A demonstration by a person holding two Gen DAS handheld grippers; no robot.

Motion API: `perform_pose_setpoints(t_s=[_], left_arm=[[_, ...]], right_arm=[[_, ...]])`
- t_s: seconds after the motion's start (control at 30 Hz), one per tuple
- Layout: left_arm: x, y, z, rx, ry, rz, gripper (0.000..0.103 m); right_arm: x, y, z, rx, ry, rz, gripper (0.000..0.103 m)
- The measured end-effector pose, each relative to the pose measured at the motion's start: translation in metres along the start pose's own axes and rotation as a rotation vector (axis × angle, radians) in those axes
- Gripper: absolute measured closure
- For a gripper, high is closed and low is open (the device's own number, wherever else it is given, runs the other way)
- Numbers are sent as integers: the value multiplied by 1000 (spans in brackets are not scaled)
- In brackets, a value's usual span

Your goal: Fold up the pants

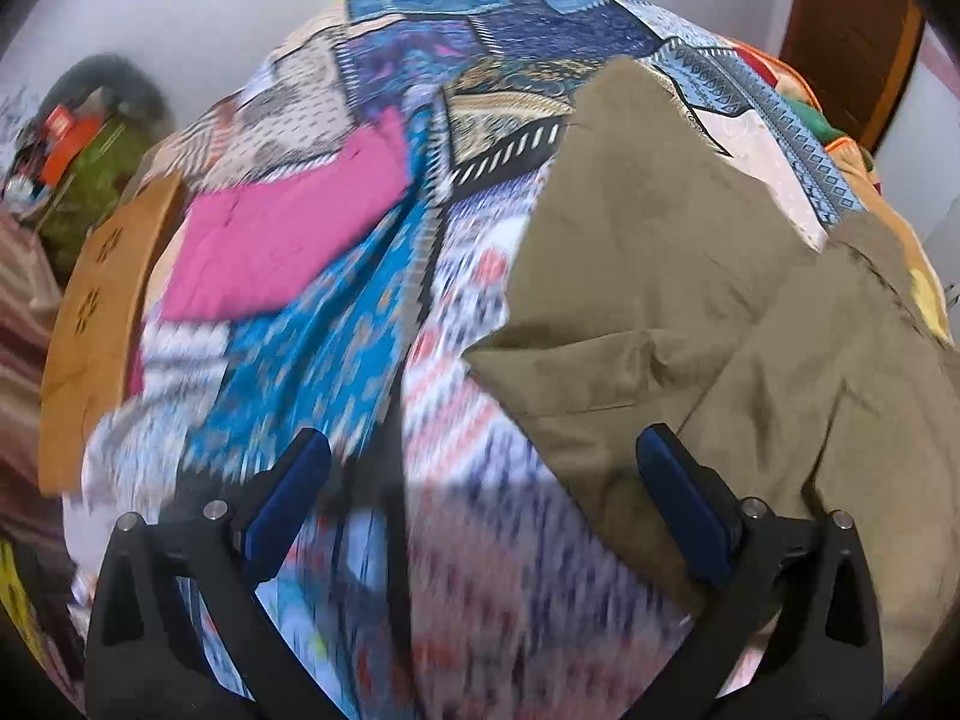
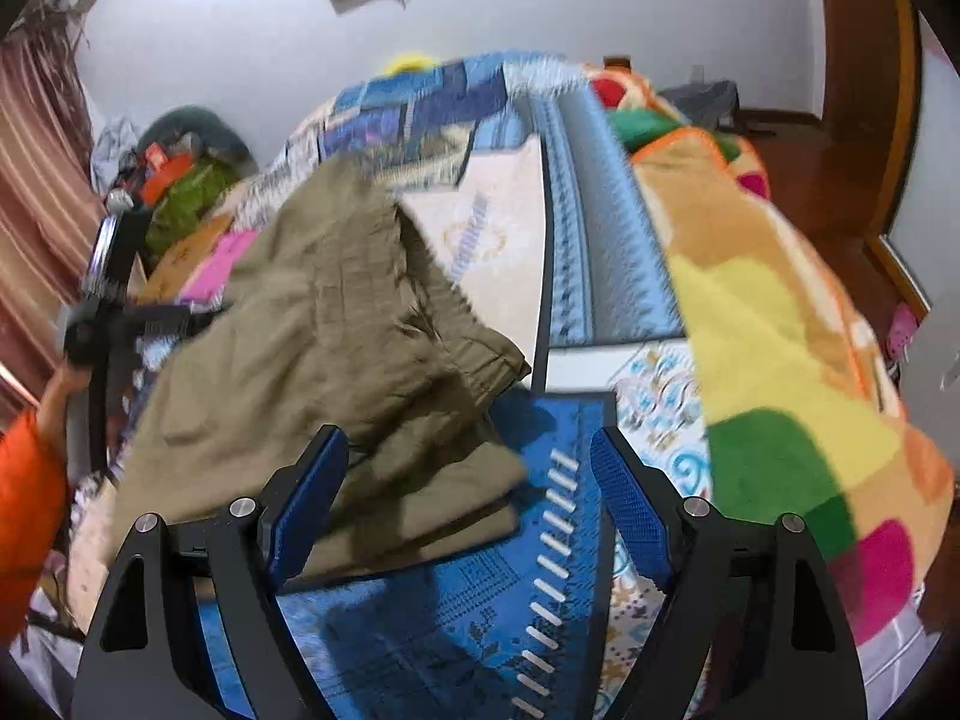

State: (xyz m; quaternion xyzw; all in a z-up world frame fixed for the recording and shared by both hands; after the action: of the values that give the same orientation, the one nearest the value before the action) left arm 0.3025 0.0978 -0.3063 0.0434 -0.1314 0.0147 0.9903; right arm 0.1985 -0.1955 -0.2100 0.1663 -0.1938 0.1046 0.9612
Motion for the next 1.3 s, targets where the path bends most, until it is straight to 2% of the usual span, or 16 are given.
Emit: perform_pose_setpoints(t_s=[0.1,0.3,0.37,0.43,0.57,0.63,0.67,0.7,0.73,0.87,0.97,1.0,1.07,1.13,1.2,1.3], left_arm=[[-33,1,14,-55,14,51,0],[-89,-22,36,-215,45,57,0],[-97,-22,44,-210,32,67,0],[-101,-18,57,-166,-8,62,0],[-95,-10,87,-75,-103,5,39],[-86,-9,95,-95,-118,-9,60],[-82,-9,95,-116,-118,-14,75],[-79,-12,97,-143,-119,-24,83],[-75,-16,98,-162,-122,-36,83],[-70,-43,93,-211,-118,-94,84],[-74,-49,65,-144,-54,-115,84],[-76,-44,54,-137,-30,-105,82],[-80,-32,52,-169,-52,-74,81],[-85,-17,53,-129,-45,-45,81],[-92,-1,50,-54,-43,-40,80],[-102,17,44,-70,-16,-5,80]], right_arm=[[1,6,17,10,-35,15,24],[-11,38,23,34,-35,112,23],[-18,46,17,40,-16,135,23],[-23,50,13,61,1,141,24],[-27,52,13,71,-7,141,33],[-25,51,16,76,-15,147,46],[-25,51,17,76,-20,148,50],[-22,51,18,75,-25,149,58],[-20,51,18,73,-29,150,65],[-11,54,15,79,-45,155,75],[-10,54,-5,64,-6,165,75],[-12,52,-10,56,9,167,75],[-19,46,-26,56,46,156,75],[-23,41,-23,80,34,135,79],[-24,36,-17,58,28,130,80],[-29,27,-11,6,24,136,80]])
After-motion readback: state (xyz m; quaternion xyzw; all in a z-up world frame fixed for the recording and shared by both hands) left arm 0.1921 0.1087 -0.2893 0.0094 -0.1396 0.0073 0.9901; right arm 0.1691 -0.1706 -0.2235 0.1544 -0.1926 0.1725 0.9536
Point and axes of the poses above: each gripper's, at about its wrist camera, not at the fingertips, and z roughly against the way its jaws point, y to its left, x to its top, the point moved 7 cm from there along -z, roughly the way its jaws point, and after that the axes turned 12 degrees about y, right-handed, at the moved point
